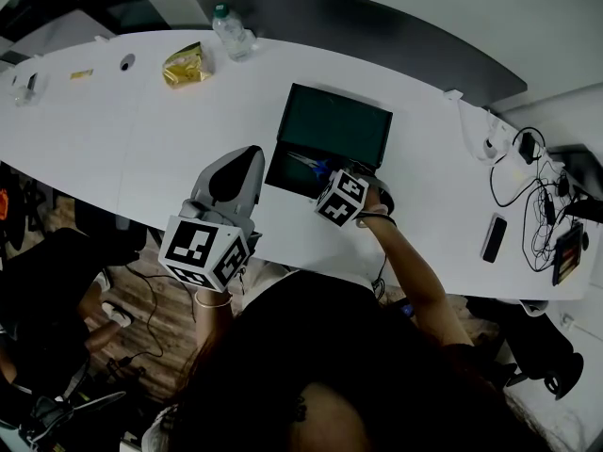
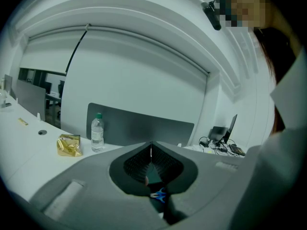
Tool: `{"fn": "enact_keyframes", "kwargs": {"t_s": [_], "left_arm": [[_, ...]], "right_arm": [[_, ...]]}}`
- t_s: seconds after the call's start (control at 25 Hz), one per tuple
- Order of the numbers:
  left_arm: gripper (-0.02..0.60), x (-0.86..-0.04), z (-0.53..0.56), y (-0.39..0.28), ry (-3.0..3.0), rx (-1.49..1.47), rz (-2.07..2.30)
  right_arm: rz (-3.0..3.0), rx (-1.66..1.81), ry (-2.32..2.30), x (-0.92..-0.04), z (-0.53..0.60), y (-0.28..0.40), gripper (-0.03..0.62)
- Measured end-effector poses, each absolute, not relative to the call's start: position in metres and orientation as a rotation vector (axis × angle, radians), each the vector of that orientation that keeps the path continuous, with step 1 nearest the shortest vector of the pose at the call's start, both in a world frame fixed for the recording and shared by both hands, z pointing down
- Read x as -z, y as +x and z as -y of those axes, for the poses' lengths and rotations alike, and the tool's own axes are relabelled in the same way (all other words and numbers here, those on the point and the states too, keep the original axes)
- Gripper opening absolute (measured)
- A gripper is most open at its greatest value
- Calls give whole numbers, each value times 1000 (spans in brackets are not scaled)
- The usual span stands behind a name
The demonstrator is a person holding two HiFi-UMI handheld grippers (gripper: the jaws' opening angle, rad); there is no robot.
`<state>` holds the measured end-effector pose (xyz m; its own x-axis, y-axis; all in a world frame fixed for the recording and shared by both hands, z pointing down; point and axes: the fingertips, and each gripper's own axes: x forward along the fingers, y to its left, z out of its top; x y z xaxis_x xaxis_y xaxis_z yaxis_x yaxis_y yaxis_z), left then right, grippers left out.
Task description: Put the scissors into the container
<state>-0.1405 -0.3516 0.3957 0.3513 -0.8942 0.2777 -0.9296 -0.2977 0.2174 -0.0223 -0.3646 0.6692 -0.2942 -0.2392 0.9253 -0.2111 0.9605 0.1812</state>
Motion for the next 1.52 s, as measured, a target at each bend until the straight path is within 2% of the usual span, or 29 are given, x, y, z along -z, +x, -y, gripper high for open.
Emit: {"fn": "enact_keyframes", "kwargs": {"t_s": [0.68, 1.52], "left_arm": [[14, -383, 335, -140, 2319, -134, 1620], [14, -355, 272, -131, 2430, -123, 1590]], "right_arm": [[1975, 7, 434, -636, 362, -31, 106], [2179, -74, 807, -546, 332, -24, 77]]}}
